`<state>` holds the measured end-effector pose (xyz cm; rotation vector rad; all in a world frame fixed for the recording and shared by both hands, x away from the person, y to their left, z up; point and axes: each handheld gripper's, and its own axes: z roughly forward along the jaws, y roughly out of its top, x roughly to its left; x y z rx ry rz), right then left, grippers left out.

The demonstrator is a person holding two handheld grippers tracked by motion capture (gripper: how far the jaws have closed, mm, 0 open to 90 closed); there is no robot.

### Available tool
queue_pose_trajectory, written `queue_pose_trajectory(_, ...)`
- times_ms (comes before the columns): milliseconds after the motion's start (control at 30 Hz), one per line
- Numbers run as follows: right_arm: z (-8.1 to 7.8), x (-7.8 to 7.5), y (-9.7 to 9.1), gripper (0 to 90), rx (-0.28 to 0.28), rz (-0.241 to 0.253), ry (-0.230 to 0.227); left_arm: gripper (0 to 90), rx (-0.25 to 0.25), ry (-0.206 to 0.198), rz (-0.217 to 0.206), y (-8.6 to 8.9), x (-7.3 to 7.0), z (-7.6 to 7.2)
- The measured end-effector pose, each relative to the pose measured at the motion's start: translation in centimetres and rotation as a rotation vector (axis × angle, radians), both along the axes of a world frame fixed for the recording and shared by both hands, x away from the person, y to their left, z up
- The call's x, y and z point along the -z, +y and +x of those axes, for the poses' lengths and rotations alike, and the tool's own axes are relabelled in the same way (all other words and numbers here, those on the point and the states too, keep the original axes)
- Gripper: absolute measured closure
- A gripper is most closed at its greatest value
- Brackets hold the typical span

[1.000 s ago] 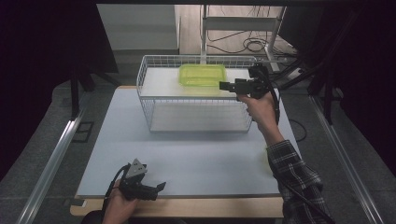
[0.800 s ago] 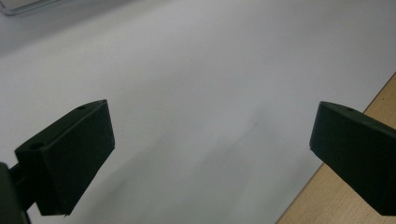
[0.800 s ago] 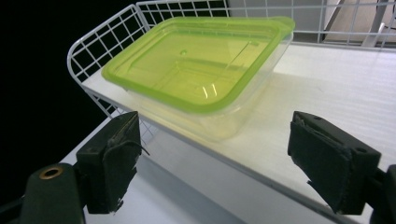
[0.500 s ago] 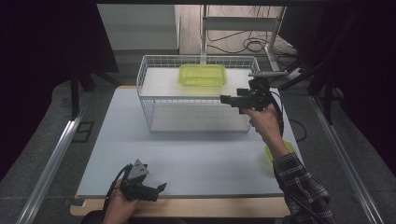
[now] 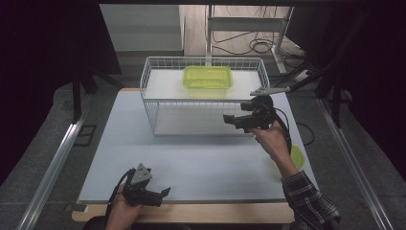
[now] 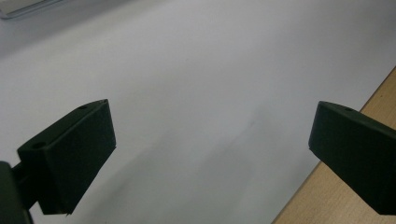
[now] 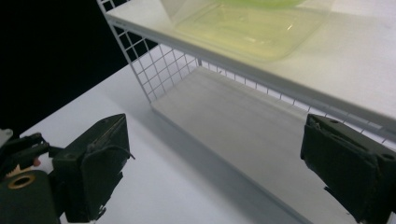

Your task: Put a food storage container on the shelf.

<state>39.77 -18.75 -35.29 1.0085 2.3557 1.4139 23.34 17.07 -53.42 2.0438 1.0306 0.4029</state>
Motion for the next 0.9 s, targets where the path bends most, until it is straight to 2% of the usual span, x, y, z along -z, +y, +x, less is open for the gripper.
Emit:
queue_pose_trajectory(433, -2.7, 2.5, -0.7, 6.7, -0.03, -0.017, -0.014, 0.7, 0.005, -0.002, 0.009, -0.1, 0.0, 0.0)
queue_pose_trajectory(800, -4.9, 4.4, -1.6, 6.9, -0.019, -0.036, -0.018, 0.8, 0.006, -0.003, 0.014, -0.1, 0.0, -0.1)
queue_pose_trajectory(900, -5.6, 5.4, -1.9, 7.0, -0.011, -0.052, -0.012, 0.9, 0.008, -0.003, 0.017, -0.1, 0.0, -0.1)
